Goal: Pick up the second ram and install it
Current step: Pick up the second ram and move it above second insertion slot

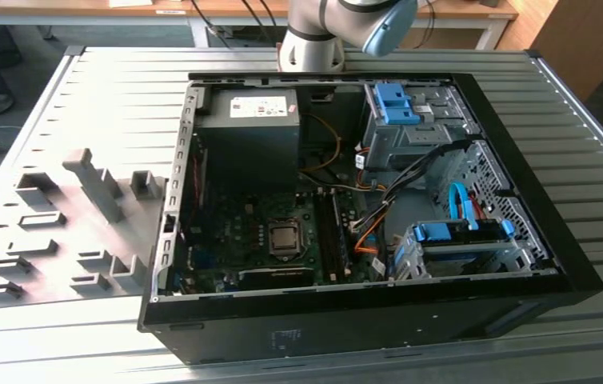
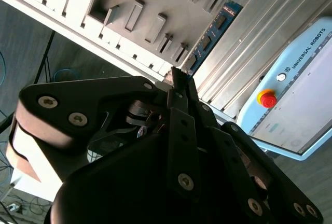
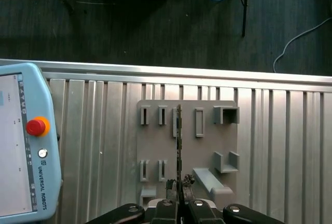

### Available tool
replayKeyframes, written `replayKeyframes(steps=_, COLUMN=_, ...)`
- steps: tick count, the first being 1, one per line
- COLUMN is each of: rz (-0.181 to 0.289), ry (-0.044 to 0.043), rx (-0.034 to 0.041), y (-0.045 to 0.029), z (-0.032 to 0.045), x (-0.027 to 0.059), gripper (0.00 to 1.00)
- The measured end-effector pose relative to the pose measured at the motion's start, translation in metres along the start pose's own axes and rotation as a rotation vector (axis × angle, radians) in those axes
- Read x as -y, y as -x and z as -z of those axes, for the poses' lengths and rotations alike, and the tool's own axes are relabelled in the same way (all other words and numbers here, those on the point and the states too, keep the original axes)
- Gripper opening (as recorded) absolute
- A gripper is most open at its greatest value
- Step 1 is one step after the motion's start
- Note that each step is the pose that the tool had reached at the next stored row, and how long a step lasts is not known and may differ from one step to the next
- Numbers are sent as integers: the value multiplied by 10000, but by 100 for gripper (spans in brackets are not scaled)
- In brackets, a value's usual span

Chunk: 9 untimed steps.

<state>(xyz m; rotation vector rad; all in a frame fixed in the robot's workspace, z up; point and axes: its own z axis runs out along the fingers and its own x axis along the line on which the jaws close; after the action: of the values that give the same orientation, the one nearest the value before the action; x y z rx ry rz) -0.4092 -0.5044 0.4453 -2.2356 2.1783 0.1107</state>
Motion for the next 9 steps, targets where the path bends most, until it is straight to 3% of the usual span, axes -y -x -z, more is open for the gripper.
replayKeyframes(steps=4, rz=1, ry=7, rx=-2, y=0, z=5, x=16, gripper=14)
replayKeyframes(steps=9, rz=-4, ry=52, rx=-1, y=-6, z=9, x=229, gripper=14)
